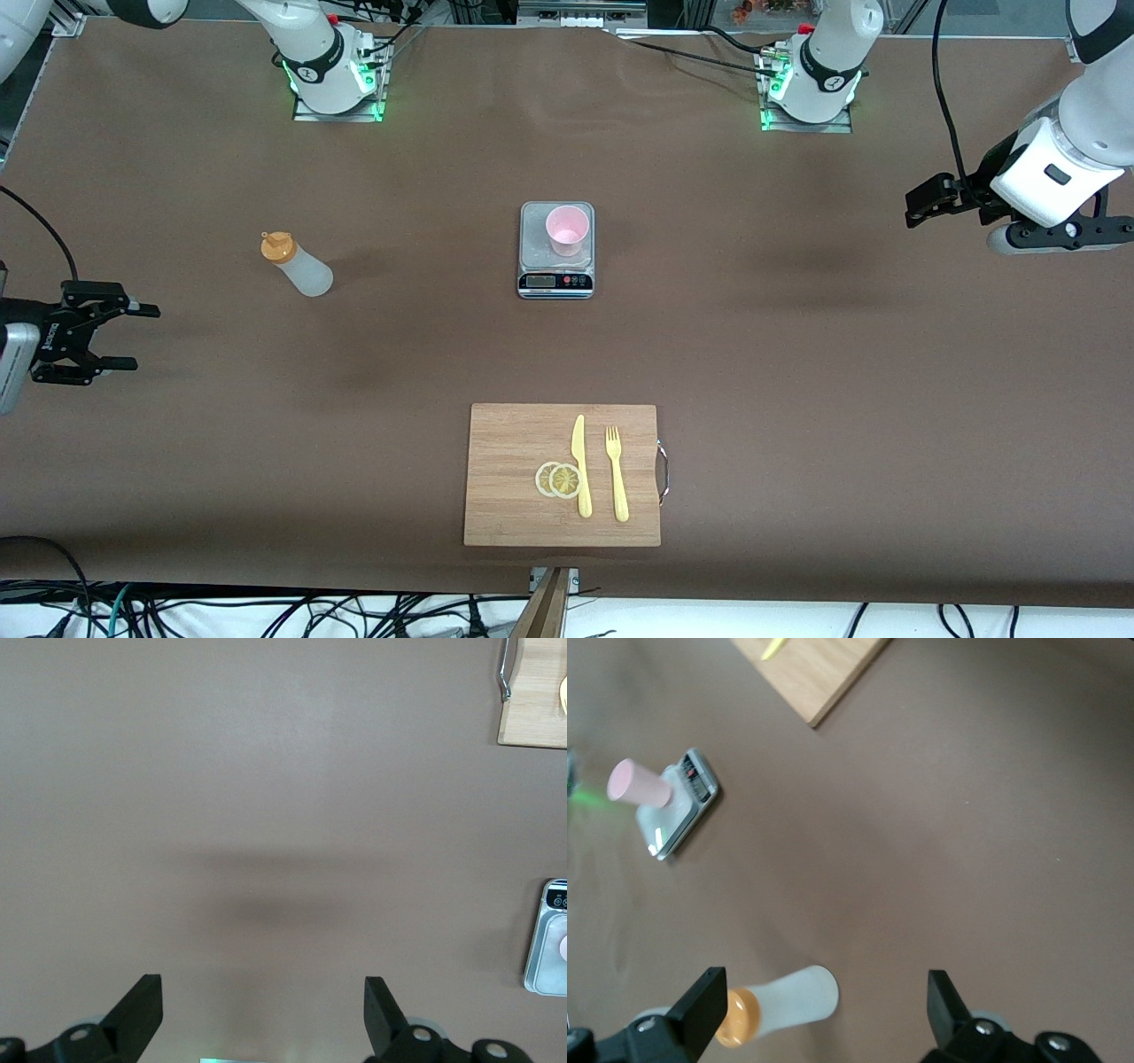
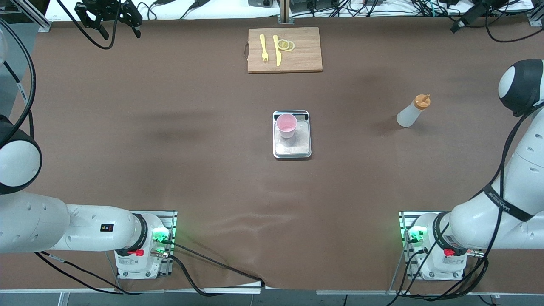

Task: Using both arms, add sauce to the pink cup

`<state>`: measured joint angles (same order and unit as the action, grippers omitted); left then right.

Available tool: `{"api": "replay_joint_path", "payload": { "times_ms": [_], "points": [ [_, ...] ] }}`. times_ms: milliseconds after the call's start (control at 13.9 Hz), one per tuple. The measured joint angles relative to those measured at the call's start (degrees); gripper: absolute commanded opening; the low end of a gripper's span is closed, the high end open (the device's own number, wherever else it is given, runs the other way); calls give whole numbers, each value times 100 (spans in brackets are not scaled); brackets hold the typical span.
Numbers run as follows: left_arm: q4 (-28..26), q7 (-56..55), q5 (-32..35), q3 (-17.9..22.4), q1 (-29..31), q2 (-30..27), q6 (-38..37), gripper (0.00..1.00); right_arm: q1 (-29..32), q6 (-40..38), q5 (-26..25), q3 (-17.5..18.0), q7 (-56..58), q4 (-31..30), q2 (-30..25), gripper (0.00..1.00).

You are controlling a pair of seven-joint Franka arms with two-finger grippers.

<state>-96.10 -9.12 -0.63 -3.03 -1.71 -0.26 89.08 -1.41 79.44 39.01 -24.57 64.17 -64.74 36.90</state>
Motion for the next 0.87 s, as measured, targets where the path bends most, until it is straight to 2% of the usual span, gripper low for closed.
{"api": "replay_joint_path", "payload": {
  "times_ms": [217, 433, 650, 866],
  "points": [
    [0, 0, 0, 1, 0, 0, 0, 100, -479, 227, -963, 117, -1087, -11, -478, 100],
    [0, 0, 0, 1, 1, 1, 0, 100, -536, 570, -2149, 785, -1966, -536, -1179, 100],
    [0, 0, 0, 2, 2, 2, 0, 100, -548, 608, -2653, 1378, -3454, -1235, -1904, 100],
    [0, 0, 0, 2, 2, 2, 0, 100, -542, 621, -3196, 1483, -3815, -1650, -2377, 100]
  ]
}}
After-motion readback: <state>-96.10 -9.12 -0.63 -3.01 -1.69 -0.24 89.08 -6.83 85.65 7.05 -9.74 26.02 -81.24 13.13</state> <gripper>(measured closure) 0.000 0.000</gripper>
